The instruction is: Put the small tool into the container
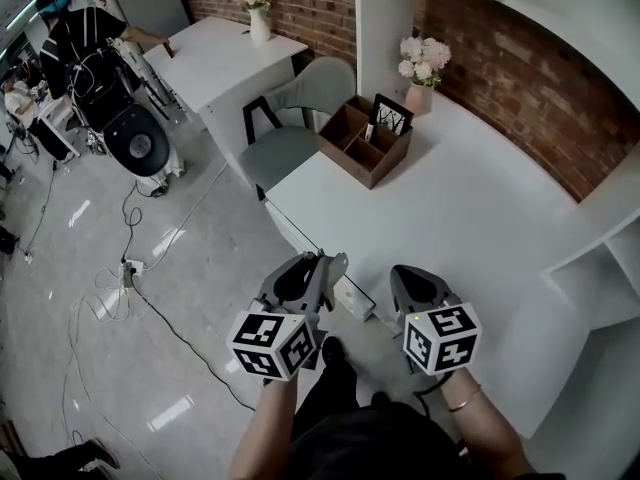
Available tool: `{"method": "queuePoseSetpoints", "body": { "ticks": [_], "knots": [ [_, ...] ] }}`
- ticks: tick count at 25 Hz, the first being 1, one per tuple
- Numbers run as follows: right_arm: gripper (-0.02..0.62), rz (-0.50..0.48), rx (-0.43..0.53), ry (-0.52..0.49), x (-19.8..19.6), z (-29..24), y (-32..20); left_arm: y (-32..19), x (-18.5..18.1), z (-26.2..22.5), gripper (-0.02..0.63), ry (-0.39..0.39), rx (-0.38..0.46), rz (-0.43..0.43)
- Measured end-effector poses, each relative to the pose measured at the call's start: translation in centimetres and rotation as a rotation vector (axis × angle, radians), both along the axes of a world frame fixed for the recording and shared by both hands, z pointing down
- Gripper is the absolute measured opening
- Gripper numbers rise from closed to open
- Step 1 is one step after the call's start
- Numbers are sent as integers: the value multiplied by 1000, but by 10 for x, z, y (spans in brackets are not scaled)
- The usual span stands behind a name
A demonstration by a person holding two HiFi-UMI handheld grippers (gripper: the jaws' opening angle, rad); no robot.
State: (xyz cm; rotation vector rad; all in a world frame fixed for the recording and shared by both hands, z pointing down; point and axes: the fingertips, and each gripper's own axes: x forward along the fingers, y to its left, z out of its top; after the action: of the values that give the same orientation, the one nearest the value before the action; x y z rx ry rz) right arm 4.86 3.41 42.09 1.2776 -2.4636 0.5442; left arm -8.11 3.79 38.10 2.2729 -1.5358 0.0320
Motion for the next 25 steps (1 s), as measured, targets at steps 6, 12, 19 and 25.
{"method": "queuePoseSetpoints", "body": {
  "ticks": [6, 12, 19, 25],
  "knots": [
    [3, 38, -29, 25, -29, 8, -35, -39, -33, 6, 66, 20, -11, 20],
    [3, 92, -41, 38, -41, 11, -65, -70, -52, 9, 66, 29, -13, 52],
    [3, 139, -57, 52, -43, 17, -85, -101, -59, 11, 66, 24, -19, 91],
    [3, 157, -62, 57, -35, 19, -104, -128, -50, 8, 66, 21, -13, 112]
  ]
}}
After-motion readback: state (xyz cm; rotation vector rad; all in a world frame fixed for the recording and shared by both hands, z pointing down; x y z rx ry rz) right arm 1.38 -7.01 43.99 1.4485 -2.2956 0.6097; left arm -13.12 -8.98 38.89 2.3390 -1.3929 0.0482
